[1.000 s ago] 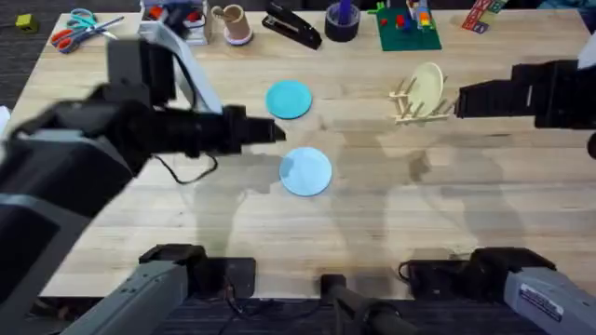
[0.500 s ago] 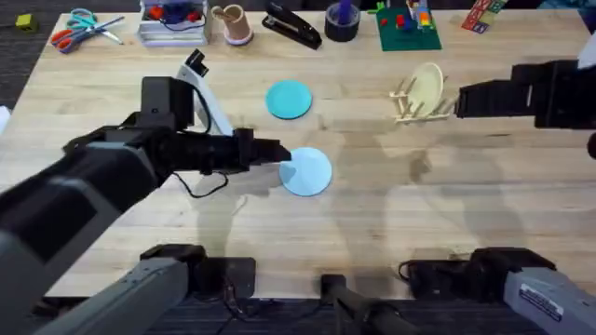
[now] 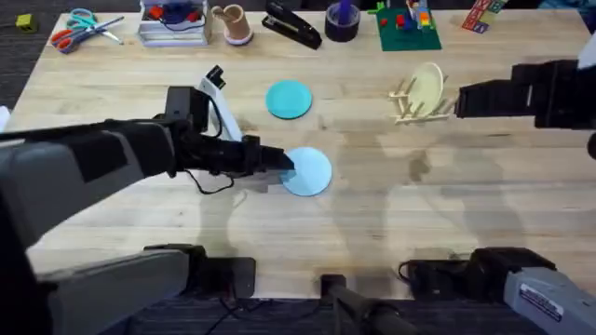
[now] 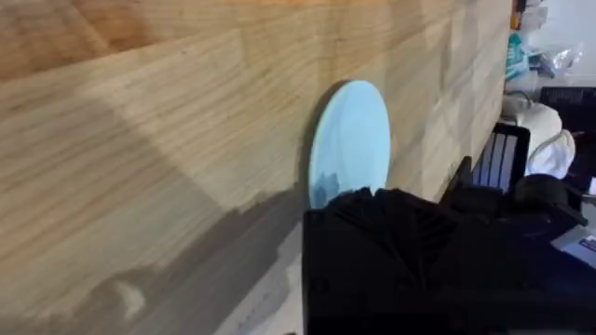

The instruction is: Pick up the plates from the table one by one and place each into a slot on the dish rack.

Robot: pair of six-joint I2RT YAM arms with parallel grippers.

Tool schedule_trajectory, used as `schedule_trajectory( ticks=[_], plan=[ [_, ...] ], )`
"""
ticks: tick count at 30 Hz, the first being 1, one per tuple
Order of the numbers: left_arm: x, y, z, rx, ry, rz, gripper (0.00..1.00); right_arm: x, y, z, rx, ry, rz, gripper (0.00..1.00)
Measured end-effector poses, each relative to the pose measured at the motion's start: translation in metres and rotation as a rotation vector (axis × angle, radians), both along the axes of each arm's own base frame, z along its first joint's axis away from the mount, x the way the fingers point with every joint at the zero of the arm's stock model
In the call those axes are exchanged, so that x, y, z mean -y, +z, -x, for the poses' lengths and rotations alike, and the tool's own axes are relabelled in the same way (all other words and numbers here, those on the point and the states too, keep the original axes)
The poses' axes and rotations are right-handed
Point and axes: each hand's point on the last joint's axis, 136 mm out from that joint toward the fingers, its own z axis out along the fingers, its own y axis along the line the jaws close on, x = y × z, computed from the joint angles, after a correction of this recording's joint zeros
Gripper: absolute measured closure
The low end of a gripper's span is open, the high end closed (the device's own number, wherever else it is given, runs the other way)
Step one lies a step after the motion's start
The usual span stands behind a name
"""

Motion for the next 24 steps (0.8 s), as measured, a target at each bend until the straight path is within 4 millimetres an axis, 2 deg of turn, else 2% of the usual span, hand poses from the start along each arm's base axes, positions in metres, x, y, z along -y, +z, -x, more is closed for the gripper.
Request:
schedule_trajectory(
  ticks=[6, 15, 24],
  plan=[
    [0.000, -0.012, 0.003, -0.037, -0.013, -0.006, 0.960, 0.000, 0.000, 0.000, 0.000, 0.000, 0.000, 0.008],
    [-0.001, -0.018, 0.007, -0.070, -0.011, -0.030, 0.961, 0.000, 0.000, 0.000, 0.000, -0.002, -0.001, 0.008],
    [0.013, -0.023, 0.011, -0.136, -0.007, -0.090, 0.962, 0.000, 0.000, 0.000, -0.001, -0.002, -0.001, 0.007]
  ],
)
